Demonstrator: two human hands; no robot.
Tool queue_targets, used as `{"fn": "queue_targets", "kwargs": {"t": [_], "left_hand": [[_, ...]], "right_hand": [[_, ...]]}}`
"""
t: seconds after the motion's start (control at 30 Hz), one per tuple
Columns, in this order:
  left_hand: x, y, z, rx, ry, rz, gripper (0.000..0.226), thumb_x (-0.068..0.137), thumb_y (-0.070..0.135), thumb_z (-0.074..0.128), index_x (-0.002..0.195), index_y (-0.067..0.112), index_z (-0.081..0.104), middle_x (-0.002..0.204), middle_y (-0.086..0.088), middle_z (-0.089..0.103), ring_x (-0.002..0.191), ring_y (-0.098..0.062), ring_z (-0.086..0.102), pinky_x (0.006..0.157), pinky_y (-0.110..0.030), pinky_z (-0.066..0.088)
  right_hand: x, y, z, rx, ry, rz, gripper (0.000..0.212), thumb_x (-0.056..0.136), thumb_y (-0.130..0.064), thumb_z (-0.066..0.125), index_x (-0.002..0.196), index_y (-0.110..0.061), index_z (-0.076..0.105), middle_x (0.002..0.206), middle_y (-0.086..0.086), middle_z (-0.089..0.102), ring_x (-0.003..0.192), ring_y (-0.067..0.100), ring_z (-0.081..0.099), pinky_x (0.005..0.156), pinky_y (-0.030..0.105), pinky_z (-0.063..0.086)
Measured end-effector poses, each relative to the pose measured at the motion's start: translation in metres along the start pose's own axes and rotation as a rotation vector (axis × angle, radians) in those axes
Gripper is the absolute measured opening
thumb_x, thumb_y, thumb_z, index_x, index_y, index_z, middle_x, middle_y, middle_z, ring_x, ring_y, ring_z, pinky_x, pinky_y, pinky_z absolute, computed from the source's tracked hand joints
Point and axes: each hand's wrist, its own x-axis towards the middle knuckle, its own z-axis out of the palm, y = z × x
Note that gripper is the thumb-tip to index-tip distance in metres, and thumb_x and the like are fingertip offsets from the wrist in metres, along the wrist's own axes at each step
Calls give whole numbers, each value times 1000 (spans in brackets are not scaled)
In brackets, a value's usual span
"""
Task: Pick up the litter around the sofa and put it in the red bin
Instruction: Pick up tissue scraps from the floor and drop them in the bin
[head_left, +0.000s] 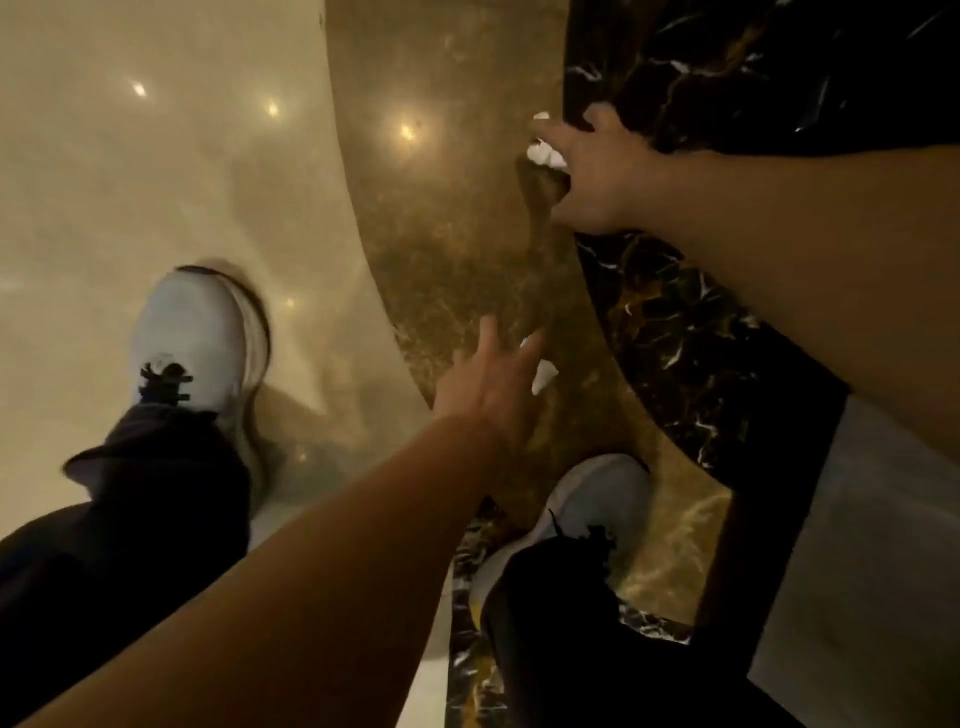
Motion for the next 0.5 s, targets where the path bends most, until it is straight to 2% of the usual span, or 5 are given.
{"fn": "queue_targets", "kwargs": {"t": [0.07,0.17,0.33,0.43,0.5], "left_hand": [[16,-1,29,-36,5,-7,73,84,31,64,140,40,18,146,-15,16,98,-42,56,66,-44,54],[31,-9,52,-26,43,-47,59,87,29,61,135,35,29,143,-17,16,103,-44,52,76,-47,53],[46,-18,59,0,9,1,40,89,16,57,128,17,50,134,-15,39,112,-36,48,92,-45,48],[36,-12,48,-78,47,48,32,87,16,57,118,13,55,118,-11,52,101,-30,55,83,-42,51],[25,-6,37,-131,74,82,17,84,15,58,101,13,60,100,-8,59,89,-27,58,73,-41,52]], "right_hand": [[14,3,26,-119,-32,-71,80,85,-21,67,146,-38,20,155,15,6,132,52,22,103,60,35],[21,11,50,-146,35,-148,69,84,-12,63,141,-32,29,154,14,6,129,49,23,100,57,37],[20,21,64,0,166,-231,34,86,3,55,118,-8,51,126,20,45,108,35,50,83,35,45],[1,21,59,133,195,-150,18,92,-6,54,109,-9,58,119,17,53,97,28,55,78,34,50],[-17,19,52,201,208,-128,10,93,-10,54,101,-14,59,116,13,53,89,24,54,70,33,49]]}}
